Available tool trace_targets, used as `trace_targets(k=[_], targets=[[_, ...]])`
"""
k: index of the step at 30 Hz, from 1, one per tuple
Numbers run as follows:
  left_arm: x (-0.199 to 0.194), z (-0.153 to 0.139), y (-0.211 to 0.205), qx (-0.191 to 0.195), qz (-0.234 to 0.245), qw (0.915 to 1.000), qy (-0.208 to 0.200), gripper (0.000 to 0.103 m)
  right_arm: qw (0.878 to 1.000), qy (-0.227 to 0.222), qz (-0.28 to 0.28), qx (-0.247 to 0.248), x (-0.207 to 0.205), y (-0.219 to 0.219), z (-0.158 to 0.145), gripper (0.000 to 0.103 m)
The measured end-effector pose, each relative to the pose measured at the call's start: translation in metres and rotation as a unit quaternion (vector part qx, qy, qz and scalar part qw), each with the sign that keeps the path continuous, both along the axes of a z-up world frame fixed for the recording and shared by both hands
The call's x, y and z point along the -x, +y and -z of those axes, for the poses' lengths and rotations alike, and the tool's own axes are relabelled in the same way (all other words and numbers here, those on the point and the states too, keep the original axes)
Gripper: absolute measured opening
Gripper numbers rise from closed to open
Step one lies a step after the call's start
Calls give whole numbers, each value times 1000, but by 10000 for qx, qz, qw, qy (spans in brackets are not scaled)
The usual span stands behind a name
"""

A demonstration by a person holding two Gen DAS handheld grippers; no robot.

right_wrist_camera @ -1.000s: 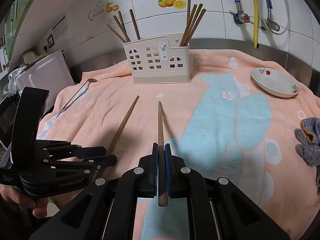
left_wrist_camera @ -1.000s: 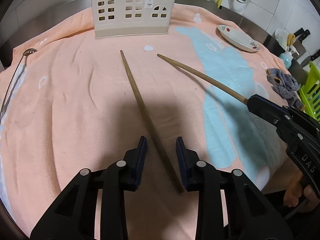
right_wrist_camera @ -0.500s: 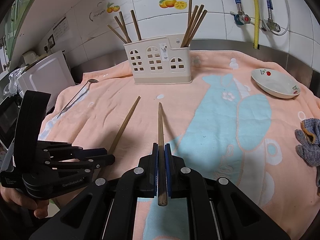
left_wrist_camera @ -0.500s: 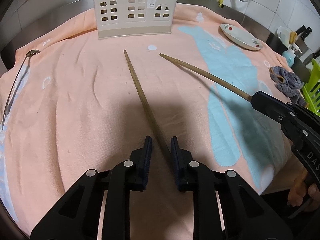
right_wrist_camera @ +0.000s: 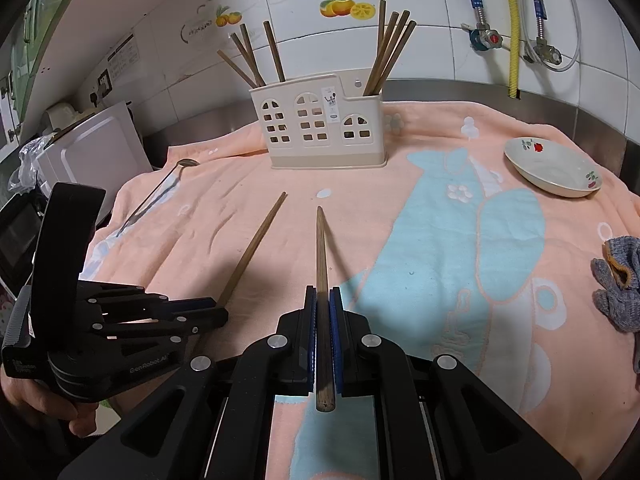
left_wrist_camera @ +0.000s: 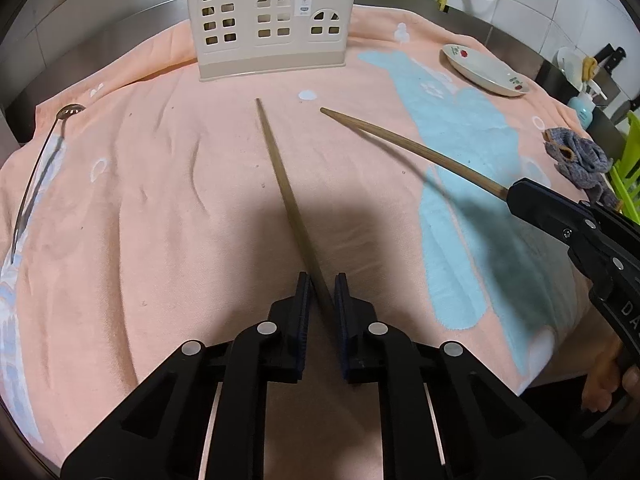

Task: Organize utensils
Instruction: 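Lift the chopstick in the right tool toward the caddy while the left tool carries its chopstick there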

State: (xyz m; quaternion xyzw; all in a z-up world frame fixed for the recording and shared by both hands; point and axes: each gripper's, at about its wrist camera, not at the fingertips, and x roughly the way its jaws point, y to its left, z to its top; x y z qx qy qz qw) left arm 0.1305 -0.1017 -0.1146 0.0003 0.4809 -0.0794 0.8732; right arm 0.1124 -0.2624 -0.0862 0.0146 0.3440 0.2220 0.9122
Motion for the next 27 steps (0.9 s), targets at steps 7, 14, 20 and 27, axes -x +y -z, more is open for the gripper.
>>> trace_targets(k=[7, 14, 20, 27], targets=[[0, 0, 0, 0, 25, 10000, 47, 12, 10000, 20, -24, -14, 0, 1, 1, 7], [0, 1, 0, -1, 71, 10000, 9, 12, 10000, 53, -32, -20, -1, 2, 3, 7], [3, -6, 1, -93, 177, 9998, -74, 10, 10000, -12, -17, 0, -1, 0, -1, 7], [5, -31, 8, -313, 289, 9981, -436, 8, 9997, -220, -45, 43, 0, 1, -16, 7]])
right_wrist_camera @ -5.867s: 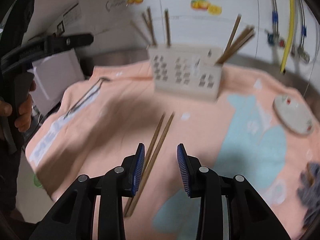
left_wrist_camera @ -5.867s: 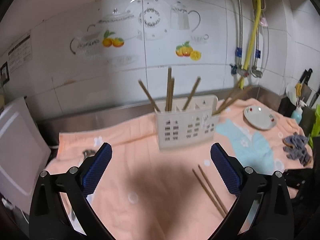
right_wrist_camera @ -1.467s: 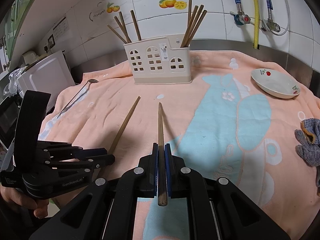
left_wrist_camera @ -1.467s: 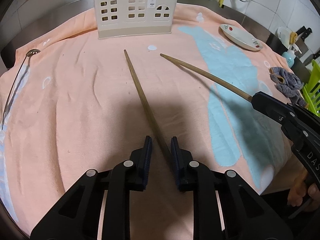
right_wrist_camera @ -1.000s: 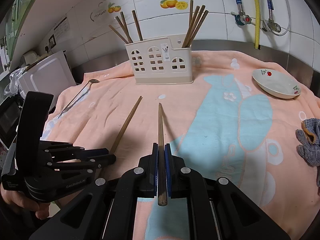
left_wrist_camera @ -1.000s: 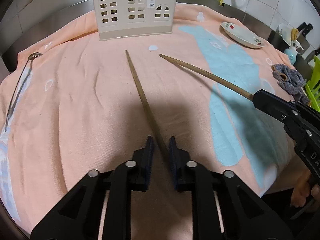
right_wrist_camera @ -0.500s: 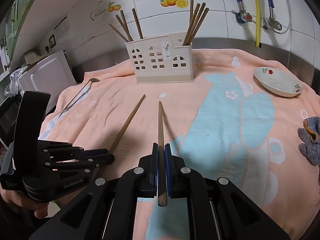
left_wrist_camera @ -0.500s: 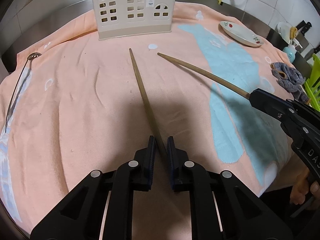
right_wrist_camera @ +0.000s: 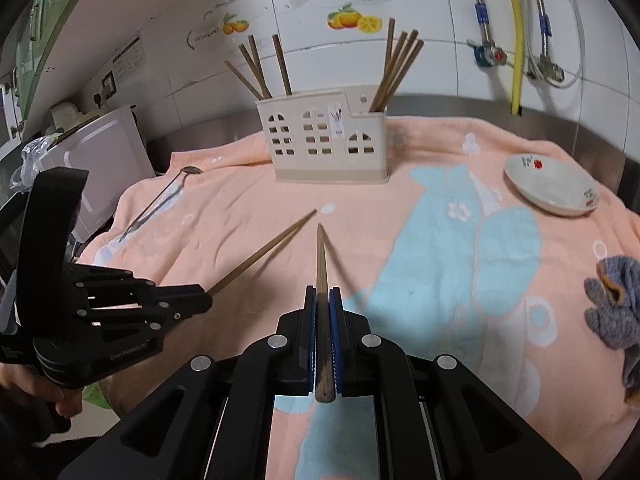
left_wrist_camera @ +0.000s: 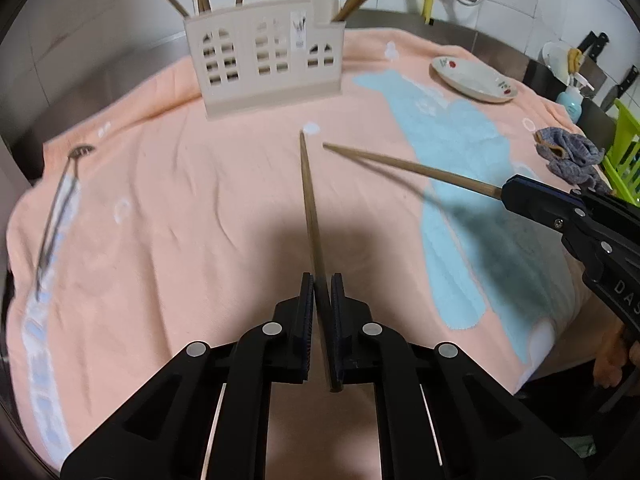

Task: Organize utensils
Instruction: 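Lift the chopstick in the right tool toward the caddy while the left tool carries its chopstick there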

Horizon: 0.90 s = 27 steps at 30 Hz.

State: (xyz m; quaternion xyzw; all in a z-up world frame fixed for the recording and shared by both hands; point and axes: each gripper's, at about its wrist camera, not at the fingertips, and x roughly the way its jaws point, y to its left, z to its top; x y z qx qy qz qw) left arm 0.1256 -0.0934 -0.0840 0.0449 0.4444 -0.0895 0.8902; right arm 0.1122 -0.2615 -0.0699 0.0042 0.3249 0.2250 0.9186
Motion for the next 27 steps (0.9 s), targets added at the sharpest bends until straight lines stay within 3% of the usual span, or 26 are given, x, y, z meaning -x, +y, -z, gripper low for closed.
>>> trace_targets(k=[18, 27], targets=[[1, -64, 22, 204, 191, 9951, -952, 6, 9981, -591, -164, 45, -10, 5, -60, 7], [-20, -88, 33, 445, 342, 9927, -1072, 6, 9969, -615, -476, 140, -34, 16, -88, 7]])
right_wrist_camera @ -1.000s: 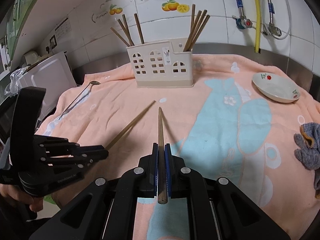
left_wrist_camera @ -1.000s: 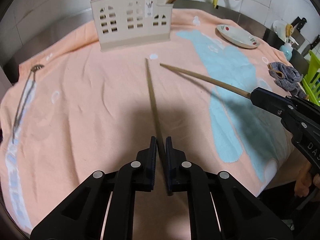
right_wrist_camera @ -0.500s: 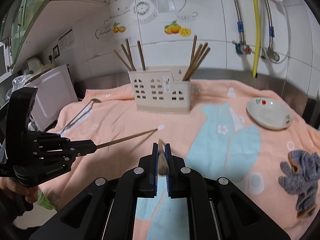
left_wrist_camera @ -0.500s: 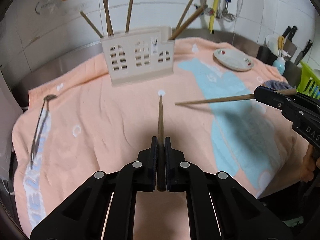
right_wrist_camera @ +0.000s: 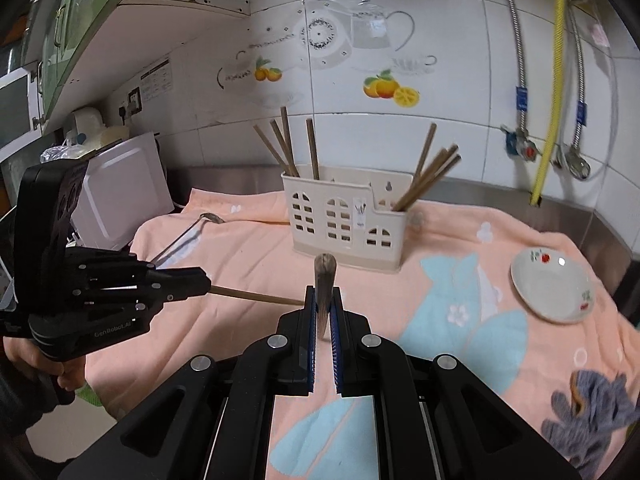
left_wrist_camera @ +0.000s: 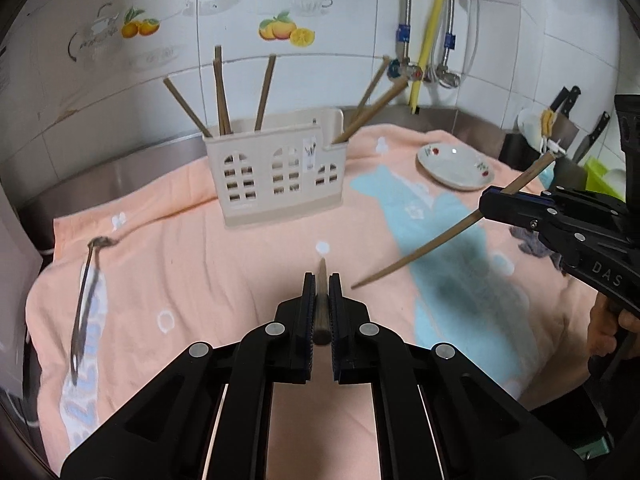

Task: Organize utensils
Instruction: 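Lift the chopstick in the right tool toward the caddy while the left tool carries its chopstick there, then lower the chopstick in the right tool into the caddy while the left tool inserts its chopstick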

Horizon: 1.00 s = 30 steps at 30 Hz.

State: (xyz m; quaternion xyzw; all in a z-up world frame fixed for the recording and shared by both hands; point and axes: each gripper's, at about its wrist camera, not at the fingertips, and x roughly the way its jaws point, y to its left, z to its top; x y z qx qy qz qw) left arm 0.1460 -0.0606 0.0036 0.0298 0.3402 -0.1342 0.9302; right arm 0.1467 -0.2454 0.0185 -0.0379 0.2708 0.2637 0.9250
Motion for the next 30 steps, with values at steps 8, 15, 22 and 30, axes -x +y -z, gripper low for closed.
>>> trace_targets(k=[8, 15, 22, 30], targets=[[-35, -21, 7, 88, 163, 9998, 9, 6, 9996, -177, -140, 144, -31, 5, -47, 7], [-59, -41, 6, -129, 230, 9996, -116, 6, 9985, -413, -96, 338, -65, 8, -95, 7], [-76, -74, 13, -146, 185, 9991, -339, 6, 9969, -553, 95, 554, -99, 11, -117, 7], [-85, -119, 16, -251, 161, 9968, -738, 6, 9967, -496, 250, 590, -137, 19, -114, 7]])
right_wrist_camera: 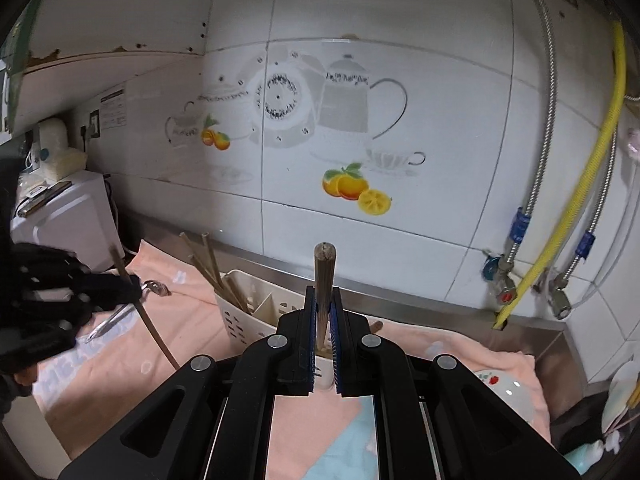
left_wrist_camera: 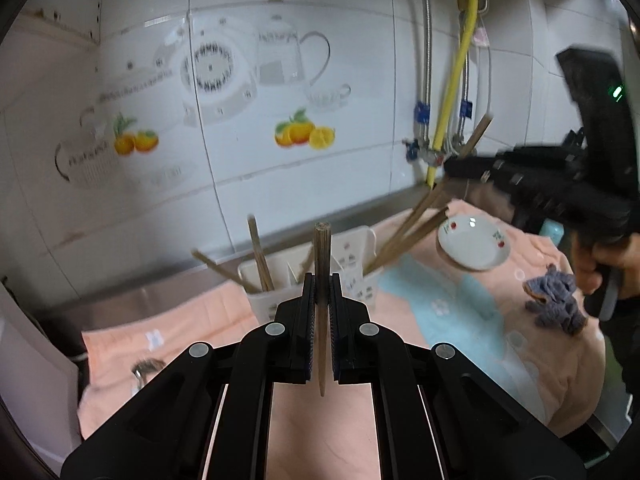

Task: Organize utensils
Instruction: 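Lower the chopstick in the right tool into the caddy while the left tool inserts its chopstick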

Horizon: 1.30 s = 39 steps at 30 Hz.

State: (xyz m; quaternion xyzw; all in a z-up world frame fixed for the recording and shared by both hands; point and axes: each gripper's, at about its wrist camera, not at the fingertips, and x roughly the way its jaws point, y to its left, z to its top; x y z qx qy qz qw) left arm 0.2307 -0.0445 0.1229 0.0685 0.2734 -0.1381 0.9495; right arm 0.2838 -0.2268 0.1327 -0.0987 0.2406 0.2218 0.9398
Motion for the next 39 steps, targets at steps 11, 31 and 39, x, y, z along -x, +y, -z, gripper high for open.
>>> trace_targets(k=[11, 31, 39], targets=[[-13, -55, 8, 105, -132, 9984, -536, 6, 9991, 423, 61, 29, -39, 10, 34, 7], [-72, -73, 15, 628, -572, 9928, -850, 6, 9983, 581, 7, 103, -45, 14, 57, 14], [-89, -62, 19, 675, -757, 9905, -924, 6, 9989, 433, -7, 179, -37, 12, 55, 21]])
